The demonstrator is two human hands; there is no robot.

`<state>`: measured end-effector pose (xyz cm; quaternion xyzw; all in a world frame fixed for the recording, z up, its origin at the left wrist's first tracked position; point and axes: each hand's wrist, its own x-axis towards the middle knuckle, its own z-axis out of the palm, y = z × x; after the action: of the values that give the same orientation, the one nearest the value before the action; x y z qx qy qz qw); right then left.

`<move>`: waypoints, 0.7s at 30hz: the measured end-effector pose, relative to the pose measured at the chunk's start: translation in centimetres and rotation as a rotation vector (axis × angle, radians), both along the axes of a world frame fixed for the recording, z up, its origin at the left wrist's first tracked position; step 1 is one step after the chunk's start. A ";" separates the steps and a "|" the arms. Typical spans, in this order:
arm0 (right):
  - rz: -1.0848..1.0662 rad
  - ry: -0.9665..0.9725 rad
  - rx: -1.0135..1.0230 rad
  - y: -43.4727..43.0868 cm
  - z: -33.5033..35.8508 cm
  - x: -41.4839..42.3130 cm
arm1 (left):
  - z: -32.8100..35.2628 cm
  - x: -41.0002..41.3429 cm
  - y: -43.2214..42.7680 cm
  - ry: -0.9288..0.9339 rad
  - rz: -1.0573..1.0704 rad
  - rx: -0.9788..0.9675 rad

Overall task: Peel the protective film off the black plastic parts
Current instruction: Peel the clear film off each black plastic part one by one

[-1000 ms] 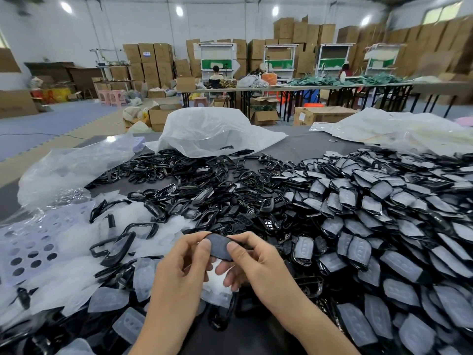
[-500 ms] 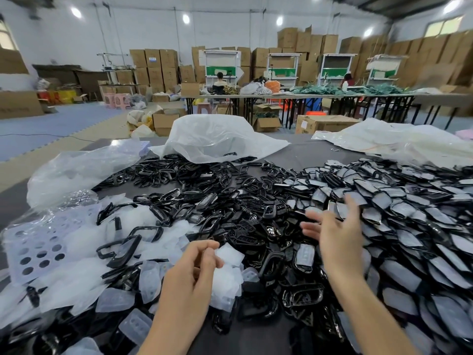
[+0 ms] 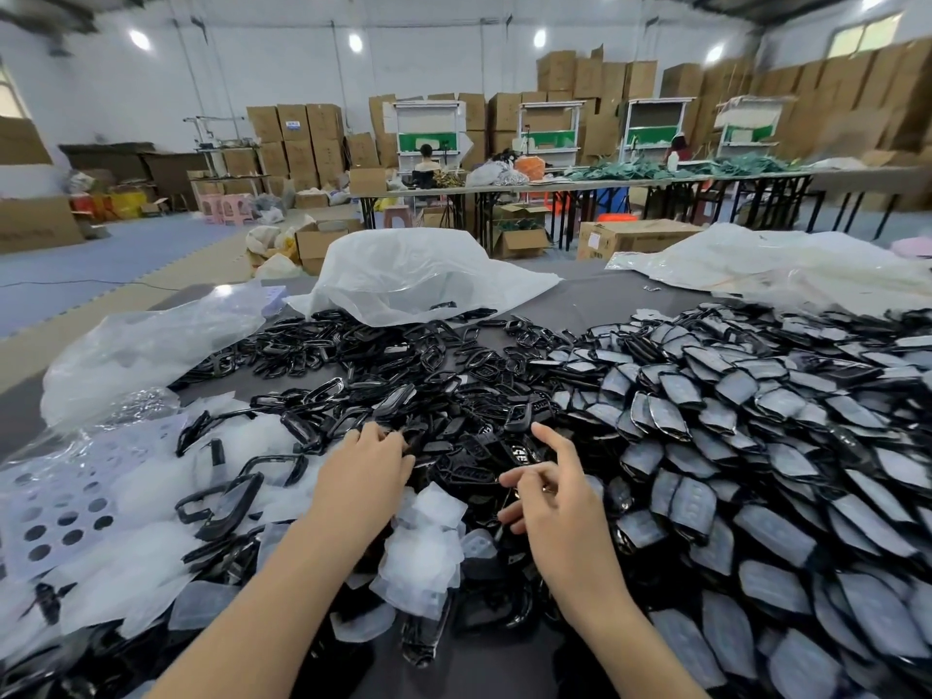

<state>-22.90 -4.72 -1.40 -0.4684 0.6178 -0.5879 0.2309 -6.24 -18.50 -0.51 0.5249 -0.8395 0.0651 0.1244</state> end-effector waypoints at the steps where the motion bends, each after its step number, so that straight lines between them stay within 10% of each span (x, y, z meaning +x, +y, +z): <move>1: 0.001 -0.004 0.001 0.0 0.0 -0.1 | 0.0 0.0 -0.1 -0.068 -0.005 -0.033; 4: 0.012 -0.002 0.014 0.0 -0.1 -0.1 | 0.7 0.2 0.4 -0.137 -0.017 -0.107; 18: 0.135 -0.154 -0.177 0.5 1.0 0.4 | 3.7 -0.9 8.1 0.976 -0.345 0.549; 21: -0.014 -0.271 -0.141 0.2 0.8 -0.6 | 2.8 -1.1 6.4 0.740 -0.241 0.352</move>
<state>-23.45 -4.54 -0.61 -0.3953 0.5414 -0.6894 0.2746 -7.33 -12.08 2.26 0.4241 -0.7919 -0.2871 0.3326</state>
